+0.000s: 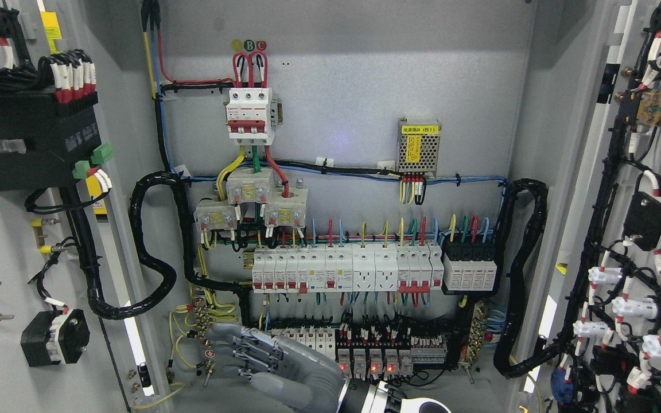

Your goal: Open door with both hands

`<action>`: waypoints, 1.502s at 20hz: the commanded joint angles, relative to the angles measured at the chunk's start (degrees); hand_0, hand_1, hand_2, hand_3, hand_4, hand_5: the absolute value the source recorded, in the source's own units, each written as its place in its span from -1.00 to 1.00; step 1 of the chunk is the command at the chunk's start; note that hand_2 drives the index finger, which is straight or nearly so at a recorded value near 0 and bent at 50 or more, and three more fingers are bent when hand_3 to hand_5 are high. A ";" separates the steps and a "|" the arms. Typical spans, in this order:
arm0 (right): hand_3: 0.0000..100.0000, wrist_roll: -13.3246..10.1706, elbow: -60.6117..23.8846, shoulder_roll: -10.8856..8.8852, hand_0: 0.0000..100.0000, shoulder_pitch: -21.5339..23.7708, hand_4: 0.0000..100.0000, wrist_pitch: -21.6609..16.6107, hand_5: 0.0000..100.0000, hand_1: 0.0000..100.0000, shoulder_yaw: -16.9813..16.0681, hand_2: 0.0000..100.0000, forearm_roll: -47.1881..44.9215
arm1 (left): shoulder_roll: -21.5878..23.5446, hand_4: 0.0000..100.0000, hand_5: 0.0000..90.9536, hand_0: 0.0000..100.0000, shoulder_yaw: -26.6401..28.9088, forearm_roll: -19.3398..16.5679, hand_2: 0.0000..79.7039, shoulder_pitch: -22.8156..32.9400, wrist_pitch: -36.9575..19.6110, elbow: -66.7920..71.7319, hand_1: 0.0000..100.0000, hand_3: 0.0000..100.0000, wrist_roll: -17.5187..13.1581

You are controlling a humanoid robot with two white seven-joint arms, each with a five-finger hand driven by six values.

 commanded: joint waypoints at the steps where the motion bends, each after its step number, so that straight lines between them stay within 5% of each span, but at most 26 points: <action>1: -1.00 -0.23 -1.84 2.08 -1.00 0.51 -1.00 0.07 -1.00 0.00 13.72 -0.92 0.01 | 0.79 -1.00 -1.00 -0.76 0.02 0.03 -1.00 0.97 0.11 0.00 0.11 -1.00 0.06; 4: -1.00 -0.31 1.23 3.40 -1.00 -0.19 -1.00 0.07 -1.00 0.00 14.97 -0.92 0.01 | 0.71 -1.00 -1.00 -0.76 0.02 0.03 -1.00 0.97 0.11 0.00 0.11 -1.00 0.15; 14: -1.00 -0.49 1.68 3.49 -1.00 -1.42 -1.00 0.16 -1.00 0.00 18.04 -0.92 -0.42 | 0.79 -1.00 -1.00 -0.76 0.02 -0.06 -1.00 0.97 0.11 0.00 0.11 -1.00 0.15; 20: -1.00 -8.57 1.68 3.67 -1.00 -3.44 -1.00 2.00 -1.00 0.00 20.76 -0.92 -8.78 | 0.88 -1.00 -1.00 -0.76 0.02 -0.06 -1.00 0.97 0.11 0.00 0.11 -1.00 0.15; 30: -1.00 -9.10 0.89 4.02 -1.00 -6.96 -1.00 2.53 -1.00 0.00 24.19 -0.92 -8.95 | 0.71 -1.00 -1.00 -0.76 -0.07 -0.06 -1.00 0.97 0.11 -0.09 0.11 -1.00 0.06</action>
